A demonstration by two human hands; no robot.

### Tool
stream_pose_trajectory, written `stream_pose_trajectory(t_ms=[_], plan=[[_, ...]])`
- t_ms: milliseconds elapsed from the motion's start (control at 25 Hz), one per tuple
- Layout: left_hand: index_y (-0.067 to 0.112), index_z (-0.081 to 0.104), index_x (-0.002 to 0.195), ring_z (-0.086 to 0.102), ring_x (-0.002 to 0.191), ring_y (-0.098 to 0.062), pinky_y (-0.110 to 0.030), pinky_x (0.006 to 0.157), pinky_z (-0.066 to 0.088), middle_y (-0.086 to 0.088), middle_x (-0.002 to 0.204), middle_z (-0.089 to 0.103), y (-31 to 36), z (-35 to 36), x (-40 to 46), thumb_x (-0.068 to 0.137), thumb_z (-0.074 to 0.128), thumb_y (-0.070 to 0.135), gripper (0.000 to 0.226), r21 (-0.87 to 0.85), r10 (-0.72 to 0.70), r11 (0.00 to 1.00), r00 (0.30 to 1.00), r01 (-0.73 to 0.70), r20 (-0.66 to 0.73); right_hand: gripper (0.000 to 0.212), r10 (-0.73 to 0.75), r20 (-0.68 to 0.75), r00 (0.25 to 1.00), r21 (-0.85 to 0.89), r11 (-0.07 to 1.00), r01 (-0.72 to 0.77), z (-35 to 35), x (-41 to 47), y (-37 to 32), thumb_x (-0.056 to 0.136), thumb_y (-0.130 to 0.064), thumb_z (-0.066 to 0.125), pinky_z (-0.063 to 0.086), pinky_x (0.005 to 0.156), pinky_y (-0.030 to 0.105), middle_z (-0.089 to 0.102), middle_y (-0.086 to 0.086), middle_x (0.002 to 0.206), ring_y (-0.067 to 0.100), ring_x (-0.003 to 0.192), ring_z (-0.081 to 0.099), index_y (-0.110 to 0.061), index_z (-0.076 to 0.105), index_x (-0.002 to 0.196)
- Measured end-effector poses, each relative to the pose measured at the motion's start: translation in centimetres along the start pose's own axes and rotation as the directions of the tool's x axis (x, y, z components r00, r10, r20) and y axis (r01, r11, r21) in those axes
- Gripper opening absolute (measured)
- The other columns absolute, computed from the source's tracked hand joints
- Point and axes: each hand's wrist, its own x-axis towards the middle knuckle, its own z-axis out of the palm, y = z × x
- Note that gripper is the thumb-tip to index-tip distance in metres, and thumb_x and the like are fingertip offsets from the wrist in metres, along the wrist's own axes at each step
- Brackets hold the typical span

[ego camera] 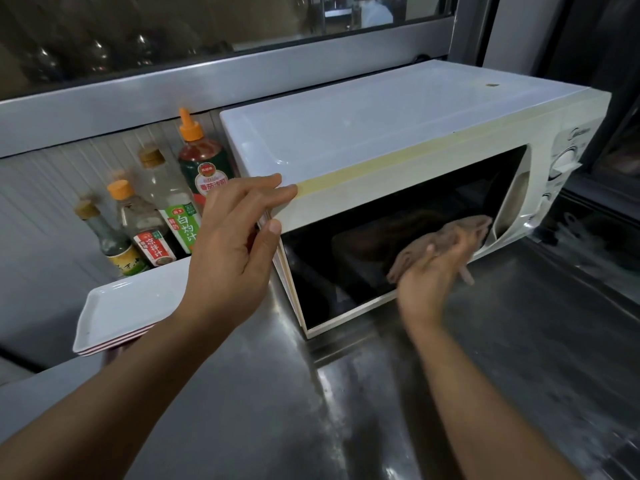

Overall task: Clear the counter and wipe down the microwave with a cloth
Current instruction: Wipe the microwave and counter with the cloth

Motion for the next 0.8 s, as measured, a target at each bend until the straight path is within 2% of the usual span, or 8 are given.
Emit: stream_pose_trajectory(t_ms=[160,240,360,480,560,640,720,800], plan=[[0.024,0.053,0.122,0.037,0.120,-0.006,-0.007,0.101,0.022,0.006,0.125,0.047,0.1,0.3,-0.2,0.093,0.043,0.013,0.032,-0.016,0.006,1.000,1.000,-0.007,-0.019,0.043,0.076,-0.001,0.997,-0.022,0.997,-0.076,-1.8,3.1,1.4,0.094,0.003,0.036,0.014,0.102,-0.001,0.021,0.028,0.148,0.017,0.138,0.024,0.009,0.027,0.136],[0.024,0.053,0.122,0.037,0.120,-0.006,-0.007,0.101,0.022,0.006,0.125,0.047,0.1,0.3,-0.2,0.093,0.043,0.012,0.033,-0.020,-0.001,1.000,1.000,0.001,-0.013,0.053,0.013,-0.004,1.000,-0.020,1.000,-0.013,-0.1,-0.7,0.4,0.093,0.002,0.037,0.017,0.112,0.014,0.010,0.027,0.153,0.028,0.142,0.020,0.007,0.017,0.142],[0.019,0.055,0.123,0.038,0.120,-0.008,-0.009,0.101,0.024,0.006,0.125,0.047,0.1,0.2,-0.2,0.093,0.043,0.012,0.033,-0.014,-0.005,1.000,1.000,0.005,-0.010,0.076,-0.164,0.081,0.983,0.043,0.986,0.161,3.4,-9.7,-1.8,0.091,-0.008,0.037,0.025,0.116,0.029,-0.017,0.007,0.157,0.027,0.147,0.007,-0.019,-0.012,0.148],[0.017,0.056,0.123,0.039,0.120,-0.010,-0.013,0.100,0.026,0.006,0.124,0.048,0.0,0.1,-0.1,0.092,0.043,0.013,0.034,0.000,-0.004,1.000,1.000,0.004,0.001,0.063,-0.083,0.190,0.978,0.039,0.996,0.077,4.7,-14.5,-2.7,0.091,-0.034,0.027,0.038,0.105,0.020,-0.011,0.000,0.158,0.015,0.145,0.017,-0.044,-0.010,0.142],[0.016,0.057,0.123,0.041,0.120,-0.013,-0.018,0.101,0.029,0.002,0.125,0.051,0.0,0.0,0.0,0.092,0.044,0.012,0.034,-0.002,0.001,1.000,1.000,-0.001,0.009,0.062,-0.095,0.178,0.979,0.106,0.991,0.077,4.4,-13.5,-2.1,0.092,-0.032,0.028,0.039,0.102,0.016,-0.007,0.003,0.158,0.012,0.142,0.022,-0.038,-0.004,0.144],[0.017,0.056,0.123,0.041,0.120,-0.014,-0.020,0.101,0.029,0.003,0.124,0.050,-0.1,0.0,0.0,0.092,0.045,0.012,0.034,-0.003,0.016,1.000,1.000,-0.016,0.004,0.069,-0.131,0.062,0.989,0.187,0.975,0.117,3.7,-10.4,-1.1,0.091,-0.008,0.035,0.039,0.107,0.024,-0.004,0.000,0.157,0.021,0.142,0.024,-0.016,-0.003,0.147],[0.018,0.055,0.124,0.040,0.120,-0.012,-0.016,0.101,0.027,0.005,0.124,0.047,-0.2,0.3,0.0,0.092,0.044,0.011,0.034,-0.005,0.024,1.000,1.000,-0.024,-0.010,0.063,-0.076,-0.037,0.996,0.118,0.990,0.080,2.4,-6.0,0.4,0.085,0.014,0.032,0.029,0.105,0.008,0.000,-0.010,0.152,0.006,0.139,0.024,0.007,0.008,0.143],[0.014,0.056,0.123,0.040,0.119,-0.013,-0.013,0.100,0.026,0.003,0.124,0.048,-0.3,0.6,-0.1,0.091,0.044,0.010,0.035,-0.002,0.029,1.000,0.999,-0.029,-0.034,0.054,-0.022,-0.068,0.997,0.029,0.999,0.024,0.7,-1.5,2.0,0.082,0.019,0.032,0.021,0.100,-0.001,0.012,0.013,0.151,0.008,0.133,0.028,0.015,0.020,0.135]])
